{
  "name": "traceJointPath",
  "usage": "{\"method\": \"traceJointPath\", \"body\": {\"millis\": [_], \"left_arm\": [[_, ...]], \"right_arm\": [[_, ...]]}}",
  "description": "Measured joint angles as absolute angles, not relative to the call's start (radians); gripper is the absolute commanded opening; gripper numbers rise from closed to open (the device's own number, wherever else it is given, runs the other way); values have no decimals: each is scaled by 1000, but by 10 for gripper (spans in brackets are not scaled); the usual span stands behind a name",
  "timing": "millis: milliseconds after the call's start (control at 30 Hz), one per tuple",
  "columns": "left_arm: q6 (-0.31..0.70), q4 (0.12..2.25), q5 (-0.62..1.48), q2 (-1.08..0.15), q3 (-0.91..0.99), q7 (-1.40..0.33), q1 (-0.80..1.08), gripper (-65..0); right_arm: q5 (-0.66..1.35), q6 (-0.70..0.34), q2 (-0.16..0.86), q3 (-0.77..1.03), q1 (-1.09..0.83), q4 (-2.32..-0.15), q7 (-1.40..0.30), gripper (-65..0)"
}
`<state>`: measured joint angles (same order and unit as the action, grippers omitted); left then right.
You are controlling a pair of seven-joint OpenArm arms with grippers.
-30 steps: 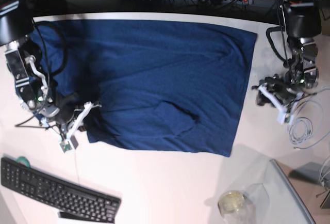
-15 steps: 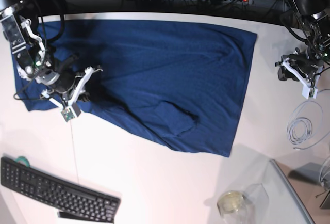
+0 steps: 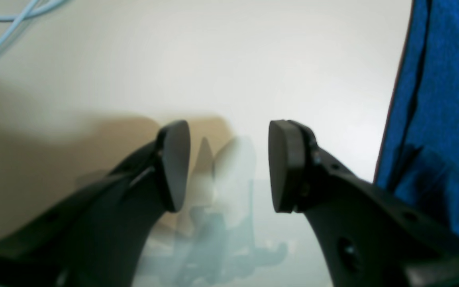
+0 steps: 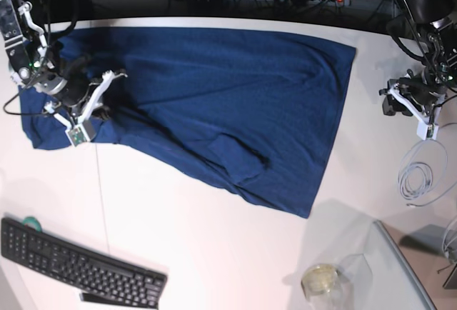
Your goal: Layout the t-shirt on the table in an organized manner, then fold the t-shirt properly
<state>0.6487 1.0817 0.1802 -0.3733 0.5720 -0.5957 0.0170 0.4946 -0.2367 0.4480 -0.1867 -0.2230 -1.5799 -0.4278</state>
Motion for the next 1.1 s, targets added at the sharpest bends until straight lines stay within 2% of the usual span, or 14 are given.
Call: {"method": "traceJointPath", "body": {"millis": [200, 233, 267, 367, 400, 567, 733, 833, 933, 1000, 1100], "left_arm": [[649, 1082, 180, -374, 570, -595, 17, -346], [649, 1082, 180, -374, 570, -595, 17, -346], [649, 1082, 180, -374, 570, -595, 17, -346], [649, 1082, 180, -374, 570, -596, 17, -346], [649, 1082, 180, -374, 570, -595, 17, -346], [648, 1089, 172, -332, 570, -595, 12, -346], [648, 1109, 165, -260, 558, -613, -73, -346], [570, 1081, 171, -262, 450, -604, -176, -346], [450, 945, 171, -257, 324, -591, -313, -342], [432, 809, 186, -255, 255, -572, -408, -342], [419, 593, 168, -225, 195, -439, -538, -342]], "right_arm": [[495, -242, 446, -185, -231, -1580, -429, -650], [495, -242, 446, -185, -231, -1577, -429, -632], [495, -242, 445, -185, -231, -1572, -432, -581], [491, -245, 437, -186, -225, -1553, -534, -366], [490, -245, 427, -183, -225, -1551, -549, -339], [493, -244, 413, -183, -234, -1640, -545, -402], [497, -244, 409, -183, -228, -1690, -545, -401], [494, -244, 398, -183, -225, -1687, -547, -401], [497, -244, 396, -183, -222, -1689, -543, -401], [498, -244, 396, -183, -225, -1691, -543, -401], [495, -244, 396, -183, -230, -1694, -546, -404]]}}
